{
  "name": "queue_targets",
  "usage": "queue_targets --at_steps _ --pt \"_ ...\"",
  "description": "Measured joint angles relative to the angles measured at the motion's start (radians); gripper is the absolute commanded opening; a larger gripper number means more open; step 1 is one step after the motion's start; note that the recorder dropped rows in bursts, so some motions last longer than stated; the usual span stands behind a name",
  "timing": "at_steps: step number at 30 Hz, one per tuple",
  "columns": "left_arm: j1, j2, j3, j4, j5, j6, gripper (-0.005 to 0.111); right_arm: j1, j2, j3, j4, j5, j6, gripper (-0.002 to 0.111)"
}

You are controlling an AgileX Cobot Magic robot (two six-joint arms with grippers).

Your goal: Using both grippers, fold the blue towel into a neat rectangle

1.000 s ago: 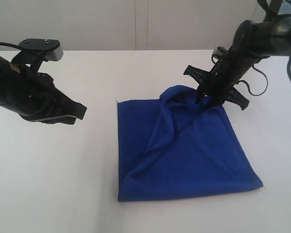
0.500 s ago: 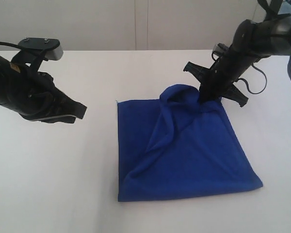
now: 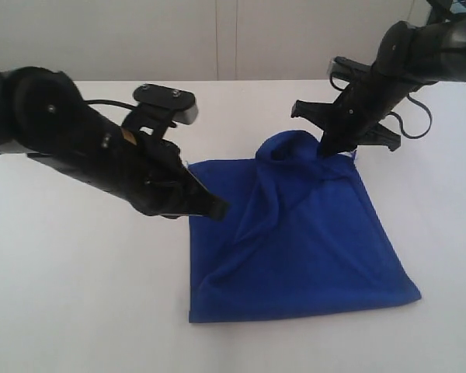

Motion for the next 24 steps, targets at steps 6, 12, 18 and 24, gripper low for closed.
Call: queue_targets --at_steps 6,12,18,24 --pt "-0.019 0.094 -0.080 0.026 -0.012 0.004 0.000 0.000 0.000 0.000 0.012 0.070 -0.154 0.000" --pt "-0.019 0.103 -0.090 0.046 -0.053 0.004 0.000 0.000 0.000 0.000 0.190 0.196 -0.361 0.000" --pt "-0.022 0.103 -0.090 0.046 -0.069 0.004 0.000 0.000 0.000 0.000 0.364 0.298 -0.505 0.000" --pt "-0.022 0.103 -0.092 0.046 -0.093 0.004 0.000 -0.015 0.000 -0.016 0.356 0.295 -0.508 0.000"
